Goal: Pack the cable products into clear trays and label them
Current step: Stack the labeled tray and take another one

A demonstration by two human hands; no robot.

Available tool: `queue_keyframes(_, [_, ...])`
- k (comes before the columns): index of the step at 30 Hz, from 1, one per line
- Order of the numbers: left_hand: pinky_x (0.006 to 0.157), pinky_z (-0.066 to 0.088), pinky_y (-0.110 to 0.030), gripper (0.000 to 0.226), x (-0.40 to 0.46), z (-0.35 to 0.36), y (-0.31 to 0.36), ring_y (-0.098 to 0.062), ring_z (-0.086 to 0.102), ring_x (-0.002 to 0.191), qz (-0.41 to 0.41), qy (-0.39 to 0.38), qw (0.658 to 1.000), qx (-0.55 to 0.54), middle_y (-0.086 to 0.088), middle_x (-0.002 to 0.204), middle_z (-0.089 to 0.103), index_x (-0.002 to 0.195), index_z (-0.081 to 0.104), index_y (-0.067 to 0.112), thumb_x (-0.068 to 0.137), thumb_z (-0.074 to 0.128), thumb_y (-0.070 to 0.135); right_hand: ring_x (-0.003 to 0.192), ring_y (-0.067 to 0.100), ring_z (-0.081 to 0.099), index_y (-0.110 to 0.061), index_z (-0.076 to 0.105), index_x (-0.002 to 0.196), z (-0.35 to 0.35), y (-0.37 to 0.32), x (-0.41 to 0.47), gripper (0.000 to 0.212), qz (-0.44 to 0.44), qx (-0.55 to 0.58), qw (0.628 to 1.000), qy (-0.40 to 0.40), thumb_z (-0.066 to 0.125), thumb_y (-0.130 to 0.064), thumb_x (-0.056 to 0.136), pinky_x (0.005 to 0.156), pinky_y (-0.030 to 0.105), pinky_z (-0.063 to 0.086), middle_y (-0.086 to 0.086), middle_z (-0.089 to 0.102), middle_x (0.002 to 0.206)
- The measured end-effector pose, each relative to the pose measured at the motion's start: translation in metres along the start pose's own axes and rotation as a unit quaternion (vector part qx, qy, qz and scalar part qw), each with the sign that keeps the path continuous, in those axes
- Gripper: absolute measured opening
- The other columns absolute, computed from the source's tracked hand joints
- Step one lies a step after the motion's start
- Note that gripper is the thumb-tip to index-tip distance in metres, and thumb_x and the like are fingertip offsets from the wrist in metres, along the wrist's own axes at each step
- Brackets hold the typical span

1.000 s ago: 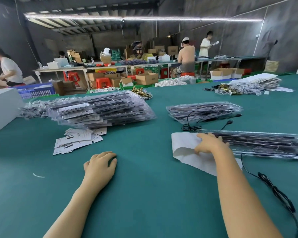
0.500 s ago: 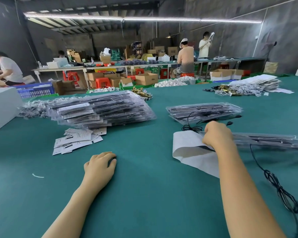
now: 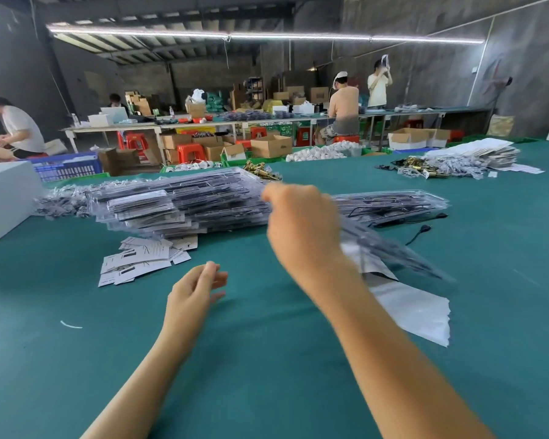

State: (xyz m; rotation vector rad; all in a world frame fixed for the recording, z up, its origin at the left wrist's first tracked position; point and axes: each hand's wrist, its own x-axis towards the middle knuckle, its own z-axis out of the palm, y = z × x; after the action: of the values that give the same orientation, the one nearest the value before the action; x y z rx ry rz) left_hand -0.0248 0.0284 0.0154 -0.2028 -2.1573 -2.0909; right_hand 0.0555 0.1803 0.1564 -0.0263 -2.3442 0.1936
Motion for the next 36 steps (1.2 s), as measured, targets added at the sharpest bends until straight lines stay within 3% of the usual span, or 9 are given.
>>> queue_keyframes(4, [0.074, 0.056, -0.036, 0.05, -0.008, 0.007, 0.026, -0.021, 0.069, 0.072, -0.154, -0.151, 0.929, -0.301, -0.005, 0.077, 0.069, 0.083, 0.071, 0.016, 0.099, 0.035, 0.047, 0.08, 0.028, 0.066, -0.019, 0.052, 0.085, 0.021, -0.055, -0.029, 0.023, -0.136, -0.009, 0.983, -0.122, 0.061, 0.0, 0.075, 0.05, 0.022, 0.023, 0.004, 0.065, 0.084])
queue_keyframes(11, [0.042, 0.051, -0.021, 0.024, -0.01, -0.001, 0.023, -0.007, 0.062, 0.043, -0.161, -0.106, 0.945, -0.266, -0.001, 0.047, 0.062, 0.07, 0.061, 0.004, 0.088, 0.045, 0.001, 0.09, 0.027, 0.057, -0.014, 0.059, 0.108, 0.033, -0.053, -0.03, 0.018, -0.175, 0.133, 0.92, -0.326, 0.057, -0.017, 0.09, 0.067, 0.032, 0.043, 0.005, 0.06, 0.089])
queue_keyframes(15, [0.05, 0.059, -0.035, 0.026, -0.003, -0.017, 0.027, -0.04, 0.071, 0.078, -0.252, -0.138, 0.896, -0.338, -0.02, 0.089, 0.072, 0.065, 0.073, 0.003, 0.072, 0.049, 0.007, 0.069, 0.009, 0.068, -0.013, 0.07, 0.087, 0.004, -0.003, -0.002, 0.021, -0.031, 0.281, 0.921, -0.267, 0.059, -0.031, 0.091, 0.066, 0.029, 0.058, 0.0, 0.072, 0.078])
queue_keyframes(18, [0.045, 0.057, -0.033, 0.01, 0.001, -0.029, 0.022, -0.05, 0.067, 0.081, -0.254, -0.113, 0.899, -0.337, -0.017, 0.089, 0.071, 0.078, 0.052, 0.006, 0.07, 0.046, 0.005, 0.063, 0.02, 0.07, -0.005, 0.062, 0.072, -0.006, 0.069, 0.012, 0.023, 0.118, 0.09, 0.973, -0.179, 0.056, -0.02, 0.089, 0.063, 0.039, 0.059, 0.01, 0.069, 0.067])
queue_keyframes(21, [0.041, 0.055, -0.029, 0.021, 0.005, -0.039, 0.016, -0.042, 0.07, 0.069, -0.231, -0.104, 0.909, -0.331, -0.018, 0.096, 0.068, 0.087, 0.048, 0.009, 0.067, 0.045, 0.007, 0.058, 0.025, 0.061, -0.005, 0.05, 0.068, 0.001, 0.125, 0.004, 0.017, 0.245, -0.076, 0.903, -0.344, 0.051, -0.008, 0.085, 0.063, 0.03, 0.054, 0.009, 0.06, 0.061])
queue_keyframes(25, [0.04, 0.054, -0.028, 0.034, 0.012, -0.057, 0.015, -0.042, 0.07, 0.067, -0.208, -0.077, 0.902, -0.371, -0.022, 0.097, 0.069, 0.085, 0.045, 0.014, 0.053, 0.054, 0.004, 0.104, 0.022, 0.059, -0.019, 0.061, 0.118, 0.033, 0.145, -0.01, 0.047, 0.163, -0.101, 0.83, -0.524, 0.057, -0.054, 0.086, 0.084, 0.032, 0.047, 0.001, 0.061, 0.119])
queue_keyframes(28, [0.054, 0.058, -0.031, 0.072, 0.018, -0.07, 0.01, -0.038, 0.072, 0.076, -0.182, -0.056, 0.891, -0.412, -0.018, 0.105, 0.069, 0.095, 0.053, 0.009, 0.026, 0.072, 0.005, 0.136, 0.022, 0.035, -0.03, 0.032, 0.146, 0.065, 0.141, -0.021, 0.079, 0.172, -0.06, 0.803, -0.567, 0.044, -0.073, 0.082, 0.1, 0.037, 0.033, -0.005, 0.033, 0.152])
queue_keyframes(32, [0.05, 0.058, -0.027, 0.1, 0.018, -0.076, 0.008, -0.032, 0.073, 0.077, -0.163, -0.078, 0.874, -0.451, -0.017, 0.098, 0.073, 0.111, 0.056, 0.009, 0.014, 0.079, 0.007, 0.147, 0.028, -0.001, -0.021, 0.005, 0.153, 0.12, 0.136, -0.036, 0.098, 0.187, -0.028, 0.847, -0.497, 0.036, -0.079, 0.081, 0.116, 0.048, 0.007, 0.002, -0.002, 0.161])
queue_keyframes(36, [0.048, 0.057, -0.027, 0.107, 0.018, -0.076, 0.004, -0.03, 0.072, 0.075, -0.156, -0.088, 0.852, -0.491, -0.017, 0.101, 0.072, 0.118, 0.057, 0.007, 0.014, 0.08, 0.005, 0.147, 0.026, -0.004, -0.024, 0.006, 0.153, 0.15, 0.15, -0.03, 0.092, 0.185, -0.032, 0.881, -0.434, 0.027, -0.08, 0.083, 0.116, 0.051, 0.002, 0.0, -0.004, 0.161])
